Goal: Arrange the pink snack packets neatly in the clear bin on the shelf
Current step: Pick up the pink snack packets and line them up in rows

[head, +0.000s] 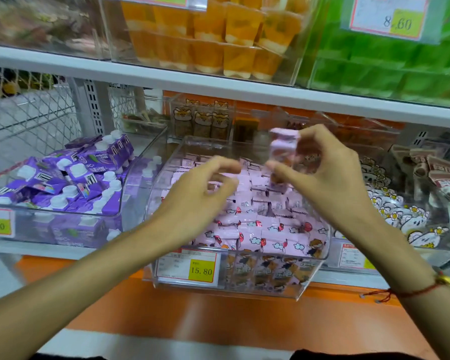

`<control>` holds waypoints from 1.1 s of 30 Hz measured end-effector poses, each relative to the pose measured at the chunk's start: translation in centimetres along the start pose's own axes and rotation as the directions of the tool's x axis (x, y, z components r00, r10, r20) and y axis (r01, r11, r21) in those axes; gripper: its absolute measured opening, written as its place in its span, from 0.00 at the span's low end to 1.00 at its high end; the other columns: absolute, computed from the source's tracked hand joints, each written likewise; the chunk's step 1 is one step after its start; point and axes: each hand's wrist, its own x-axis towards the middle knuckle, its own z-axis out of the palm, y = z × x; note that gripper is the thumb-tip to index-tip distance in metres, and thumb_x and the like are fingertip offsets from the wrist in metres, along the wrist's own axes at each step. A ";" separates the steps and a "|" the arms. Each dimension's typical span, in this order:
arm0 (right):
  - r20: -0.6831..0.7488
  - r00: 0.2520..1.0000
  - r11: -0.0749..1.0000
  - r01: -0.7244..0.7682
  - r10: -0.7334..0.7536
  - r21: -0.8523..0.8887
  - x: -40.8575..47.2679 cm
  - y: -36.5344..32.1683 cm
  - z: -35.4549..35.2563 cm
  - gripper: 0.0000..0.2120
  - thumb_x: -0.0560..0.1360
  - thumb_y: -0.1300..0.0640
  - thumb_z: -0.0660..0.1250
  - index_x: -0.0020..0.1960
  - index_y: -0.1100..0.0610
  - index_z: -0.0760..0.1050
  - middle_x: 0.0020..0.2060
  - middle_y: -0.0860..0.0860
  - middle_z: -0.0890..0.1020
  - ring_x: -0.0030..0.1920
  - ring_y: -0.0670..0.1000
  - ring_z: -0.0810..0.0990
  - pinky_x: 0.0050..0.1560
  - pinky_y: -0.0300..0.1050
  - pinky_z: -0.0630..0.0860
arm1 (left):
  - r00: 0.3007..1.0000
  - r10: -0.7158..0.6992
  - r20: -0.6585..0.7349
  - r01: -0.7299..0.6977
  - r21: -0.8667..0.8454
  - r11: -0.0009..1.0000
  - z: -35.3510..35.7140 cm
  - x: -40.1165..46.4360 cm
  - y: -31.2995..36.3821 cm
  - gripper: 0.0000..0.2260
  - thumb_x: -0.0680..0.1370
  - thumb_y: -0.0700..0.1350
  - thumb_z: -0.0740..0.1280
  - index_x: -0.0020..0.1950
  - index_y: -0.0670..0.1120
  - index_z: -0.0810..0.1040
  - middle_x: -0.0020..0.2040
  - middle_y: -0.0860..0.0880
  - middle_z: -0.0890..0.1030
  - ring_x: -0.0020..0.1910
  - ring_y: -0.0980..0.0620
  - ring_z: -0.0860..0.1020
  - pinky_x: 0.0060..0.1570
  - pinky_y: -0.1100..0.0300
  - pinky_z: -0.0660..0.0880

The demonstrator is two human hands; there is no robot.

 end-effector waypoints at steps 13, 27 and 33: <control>0.264 0.958 0.992 -0.086 0.109 -0.096 -0.8 1.3 1.1 0.20 0.68 0.46 0.74 0.49 0.50 0.65 0.37 0.47 0.80 0.36 0.48 0.80 0.37 0.48 0.76 | 0.918 0.133 0.373 -0.364 0.662 0.655 0.5 -0.1 -2.2 0.18 0.81 0.57 0.49 0.66 0.56 0.71 0.62 0.57 0.75 0.58 0.55 0.71 0.52 0.60 0.65; 0.611 0.786 0.874 0.360 -0.095 -0.327 -1.2 1.9 1.5 0.15 0.78 0.56 0.58 0.60 0.47 0.79 0.54 0.46 0.80 0.54 0.49 0.71 0.47 0.42 0.64 | 0.924 0.087 0.371 -0.321 0.635 0.703 0.4 0.1 -2.3 0.17 0.81 0.58 0.52 0.66 0.57 0.70 0.62 0.59 0.74 0.59 0.56 0.70 0.51 0.61 0.65; 0.378 0.925 0.929 0.173 -0.039 -0.327 0.6 3.5 -1.7 0.06 0.75 0.53 0.68 0.50 0.47 0.81 0.45 0.46 0.81 0.43 0.46 0.71 0.42 0.42 0.66 | 0.939 0.218 0.265 -0.331 0.533 0.779 1.0 -0.3 -1.5 0.16 0.82 0.56 0.52 0.67 0.57 0.70 0.66 0.62 0.70 0.63 0.62 0.67 0.54 0.66 0.63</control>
